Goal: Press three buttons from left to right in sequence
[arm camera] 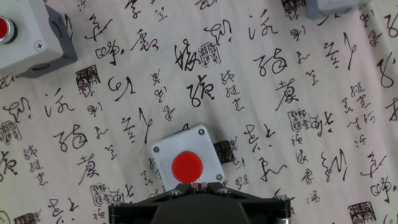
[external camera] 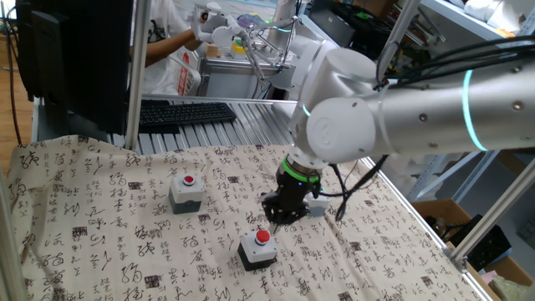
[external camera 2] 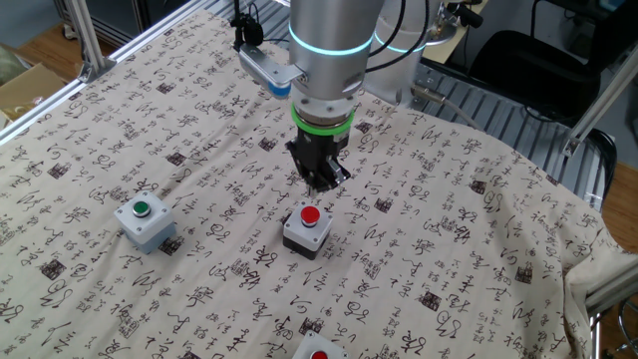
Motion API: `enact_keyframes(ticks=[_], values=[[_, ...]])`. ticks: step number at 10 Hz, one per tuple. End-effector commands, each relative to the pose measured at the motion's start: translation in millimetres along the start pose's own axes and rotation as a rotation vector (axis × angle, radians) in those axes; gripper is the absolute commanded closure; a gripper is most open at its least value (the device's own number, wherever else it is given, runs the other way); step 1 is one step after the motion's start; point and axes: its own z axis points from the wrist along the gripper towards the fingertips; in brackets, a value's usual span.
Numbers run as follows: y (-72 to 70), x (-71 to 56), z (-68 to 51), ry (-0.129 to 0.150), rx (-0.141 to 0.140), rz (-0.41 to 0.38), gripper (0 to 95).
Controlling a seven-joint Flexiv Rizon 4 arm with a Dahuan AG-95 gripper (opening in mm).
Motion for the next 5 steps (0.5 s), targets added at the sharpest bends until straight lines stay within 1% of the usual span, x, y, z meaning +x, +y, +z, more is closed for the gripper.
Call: enact_keyframes(ticks=[1, 5], values=[[-1.9, 3.2, -1.7, -0.002, -0.003, 0.001, 95.0], [-1.3, 2.9, -0.8, -0.004, -0.001, -0.013, 95.0]])
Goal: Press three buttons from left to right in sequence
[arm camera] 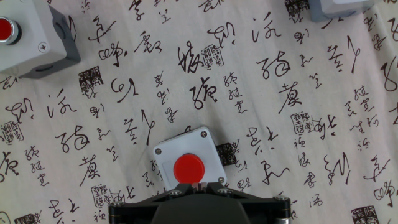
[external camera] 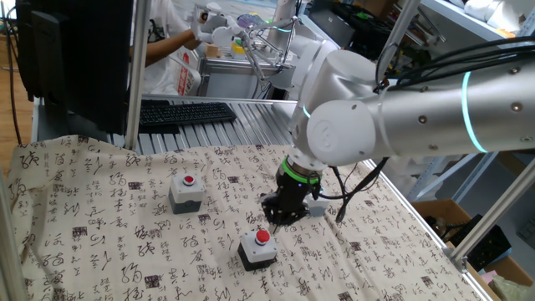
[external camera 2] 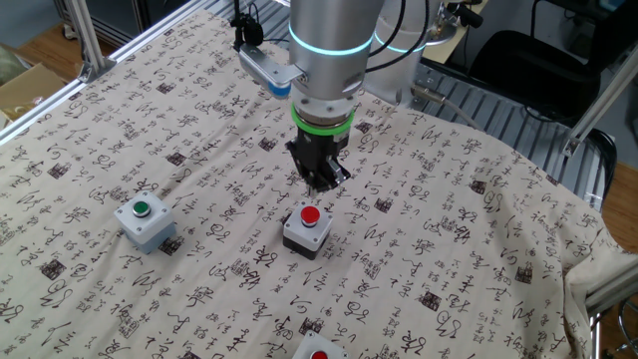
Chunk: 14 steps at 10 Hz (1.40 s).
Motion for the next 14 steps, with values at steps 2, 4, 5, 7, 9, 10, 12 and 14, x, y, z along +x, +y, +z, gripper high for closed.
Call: enact_keyframes(ticks=[2, 4, 5, 7, 9, 10, 12, 14], values=[[1.7, 0.0, 0.2, -0.001, 0.001, -0.007, 95.0], [2.9, 0.6, 2.1, -0.003, 0.010, -0.020, 95.0], [3.3, 1.5, 1.8, -0.001, 0.011, -0.023, 95.0], [3.9, 3.2, 1.5, -0.013, 0.022, -0.038, 95.0], [3.9, 3.2, 1.5, -0.018, 0.013, -0.054, 95.0], [3.9, 3.2, 1.5, -0.008, 0.011, -0.046, 95.0], [3.9, 3.2, 1.5, -0.002, 0.010, -0.034, 95.0], [3.9, 3.2, 1.5, -0.006, 0.007, -0.024, 95.0]])
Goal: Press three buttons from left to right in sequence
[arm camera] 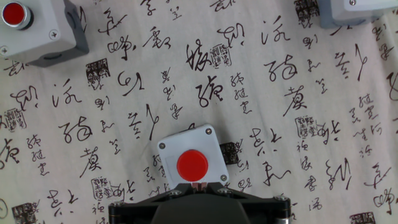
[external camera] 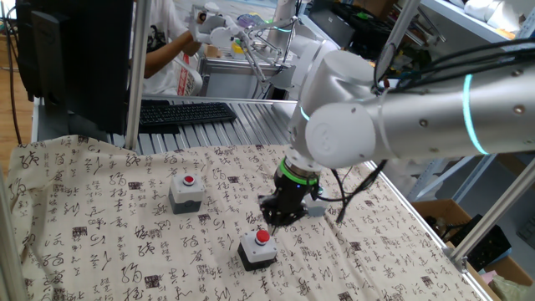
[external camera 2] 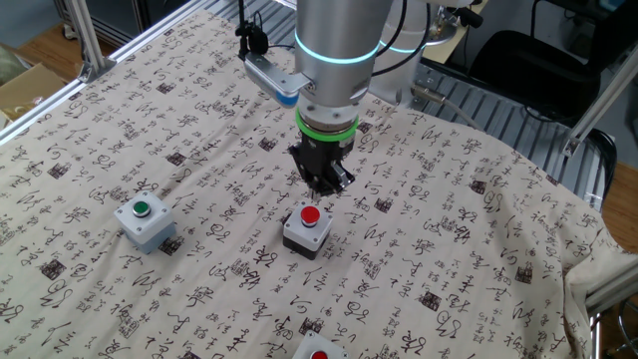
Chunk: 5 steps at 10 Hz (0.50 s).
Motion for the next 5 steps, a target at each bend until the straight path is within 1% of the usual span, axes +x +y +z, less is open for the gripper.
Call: enact_keyframes(ticks=[1, 3, 4, 5], values=[[-0.8, 1.7, -1.4, -0.015, -0.007, 0.010, 95.0], [-0.8, 1.7, -1.4, -0.012, -0.019, 0.021, 95.0], [-0.8, 1.7, -1.4, -0.007, -0.013, 0.025, 95.0], [-0.8, 1.7, -1.4, -0.008, 0.001, 0.027, 95.0]])
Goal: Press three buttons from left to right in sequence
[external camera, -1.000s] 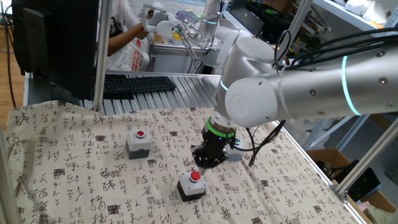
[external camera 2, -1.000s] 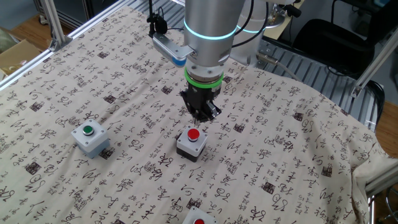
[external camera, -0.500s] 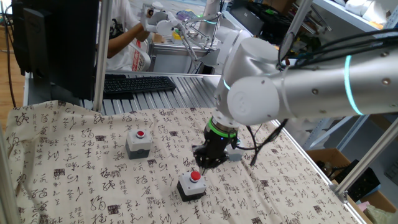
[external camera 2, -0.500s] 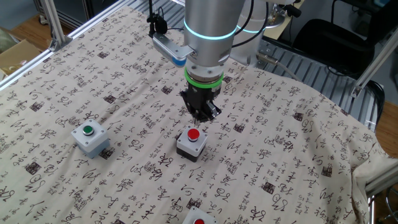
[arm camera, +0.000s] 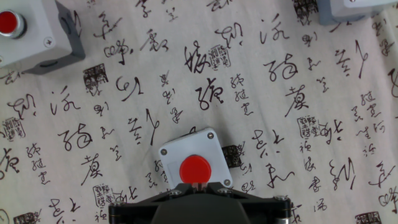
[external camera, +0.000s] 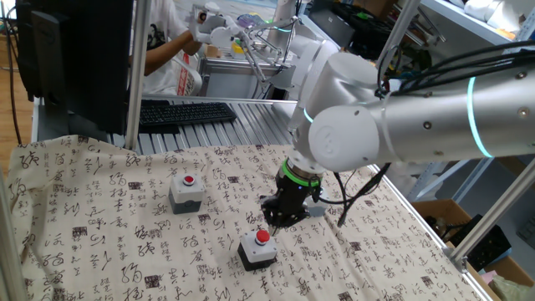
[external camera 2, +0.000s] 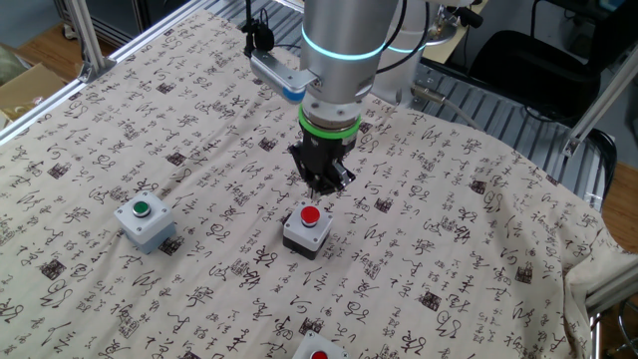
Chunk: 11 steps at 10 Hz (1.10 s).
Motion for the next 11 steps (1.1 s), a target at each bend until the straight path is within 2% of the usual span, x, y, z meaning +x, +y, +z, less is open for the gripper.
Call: enact_keyframes(ticks=[1, 3, 6, 9, 11], values=[[1.2, -3.0, 1.9, -0.008, 0.002, -0.002, 95.0], [1.2, -3.0, 1.9, -0.021, -0.016, -0.013, 95.0], [1.2, -3.0, 1.9, -0.032, -0.005, -0.019, 95.0], [1.2, -3.0, 1.9, -0.026, 0.012, -0.024, 95.0], [1.2, -3.0, 1.9, -0.027, 0.011, -0.019, 95.0]])
